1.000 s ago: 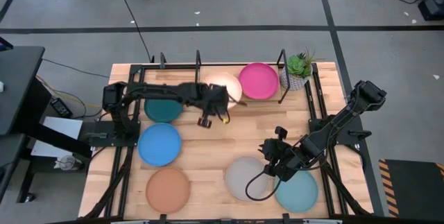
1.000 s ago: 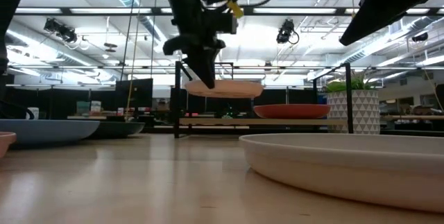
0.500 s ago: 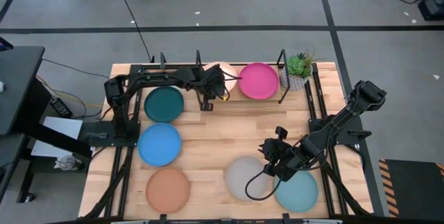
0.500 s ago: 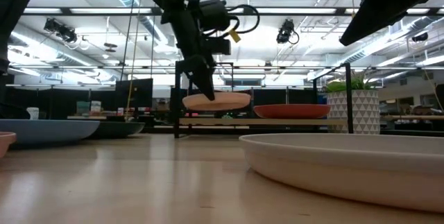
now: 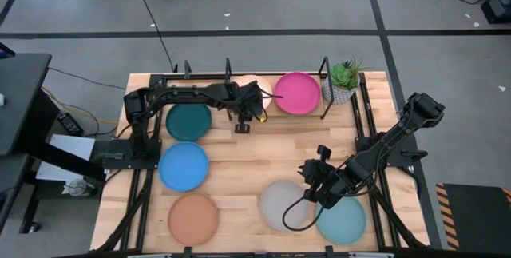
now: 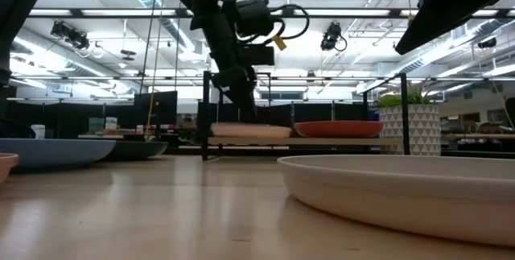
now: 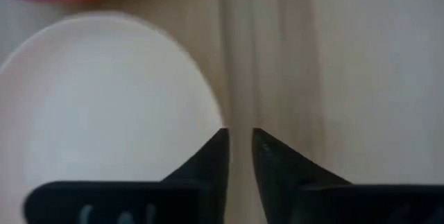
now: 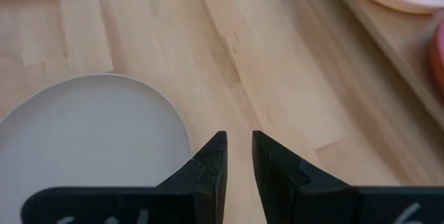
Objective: Place and stack plates onto a shelf
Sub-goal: Put the white plate on the shelf, then stack the blue plate on the pink plate on the shelf
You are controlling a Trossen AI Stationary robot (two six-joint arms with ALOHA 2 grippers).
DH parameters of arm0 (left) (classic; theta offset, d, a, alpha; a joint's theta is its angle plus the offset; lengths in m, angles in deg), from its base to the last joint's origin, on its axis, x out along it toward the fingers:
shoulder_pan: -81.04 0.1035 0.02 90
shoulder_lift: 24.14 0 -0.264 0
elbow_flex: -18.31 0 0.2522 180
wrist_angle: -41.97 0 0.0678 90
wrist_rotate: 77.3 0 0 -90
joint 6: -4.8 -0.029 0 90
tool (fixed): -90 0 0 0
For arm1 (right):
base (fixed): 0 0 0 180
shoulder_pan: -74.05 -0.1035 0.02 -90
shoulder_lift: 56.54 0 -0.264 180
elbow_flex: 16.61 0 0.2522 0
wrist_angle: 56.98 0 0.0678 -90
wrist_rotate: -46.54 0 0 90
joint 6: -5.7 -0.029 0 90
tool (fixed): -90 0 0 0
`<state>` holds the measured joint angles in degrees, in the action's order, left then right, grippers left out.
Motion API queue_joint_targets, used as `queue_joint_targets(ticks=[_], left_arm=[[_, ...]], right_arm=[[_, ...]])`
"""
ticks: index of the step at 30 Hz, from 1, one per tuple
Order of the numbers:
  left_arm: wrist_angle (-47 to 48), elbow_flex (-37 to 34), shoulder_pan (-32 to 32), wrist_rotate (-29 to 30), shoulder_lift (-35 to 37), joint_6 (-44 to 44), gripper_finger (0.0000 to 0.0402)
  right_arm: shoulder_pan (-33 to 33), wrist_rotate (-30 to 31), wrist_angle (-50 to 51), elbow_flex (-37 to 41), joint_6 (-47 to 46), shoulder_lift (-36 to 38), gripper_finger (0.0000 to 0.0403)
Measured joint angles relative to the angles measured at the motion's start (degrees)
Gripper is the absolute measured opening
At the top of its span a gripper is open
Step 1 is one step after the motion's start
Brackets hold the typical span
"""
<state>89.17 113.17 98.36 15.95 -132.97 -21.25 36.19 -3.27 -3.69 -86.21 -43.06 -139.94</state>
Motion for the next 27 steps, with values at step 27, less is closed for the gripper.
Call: queue_joint_targets(ticks=[27], left_arm=[[26.6, 0.0, -32.2, 20.4, 7.0, 44.0, 0.0144]], right_arm=[[4.2, 14.7, -9.6, 5.7, 29.5, 0.0, 0.0075]])
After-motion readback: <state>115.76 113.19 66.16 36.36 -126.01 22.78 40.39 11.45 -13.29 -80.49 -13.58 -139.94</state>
